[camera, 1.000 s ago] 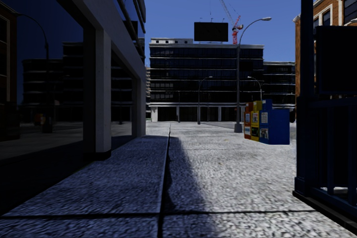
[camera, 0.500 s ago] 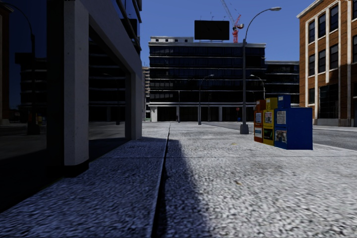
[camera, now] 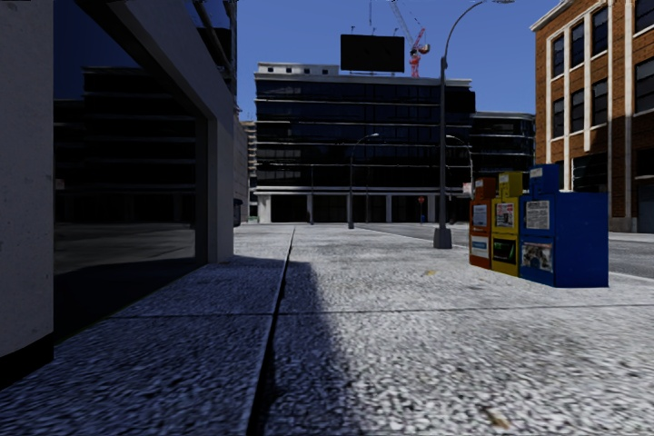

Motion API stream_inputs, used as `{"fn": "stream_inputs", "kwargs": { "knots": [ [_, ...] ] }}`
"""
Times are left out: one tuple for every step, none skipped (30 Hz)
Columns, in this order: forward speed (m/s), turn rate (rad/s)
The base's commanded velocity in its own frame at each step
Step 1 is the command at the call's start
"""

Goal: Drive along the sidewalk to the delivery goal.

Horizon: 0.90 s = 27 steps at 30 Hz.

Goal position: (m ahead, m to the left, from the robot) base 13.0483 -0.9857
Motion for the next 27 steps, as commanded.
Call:
{"fn": "stream_inputs", "kwargs": {
  "knots": [
    [2.0,-1.05],
    [2.0,-0.63],
    [2.0,-0.16],
    [2.0,-0.04],
    [2.0,-0.02],
    [2.0,-0.01],
    [2.0,0.0],
    [2.0,0.0],
    [2.0,0.0],
    [2.0,0.0],
    [2.0,0.0],
    [2.0,0.0],
    [2.0,0.0],
    [2.0,0.0],
    [2.0,0.0],
    [2.0,0.0],
    [2.0,0.0],
    [2.0,0.0],
    [2.0,0.0],
    [2.0,0.0],
    [2.0,0.0],
    [2.0,0.0],
    [1.99,0.0],
    [1.94,0.0],
    [1.94,0.0],
    [1.92,0.0],
    [1.92,0.0]
  ]
}}
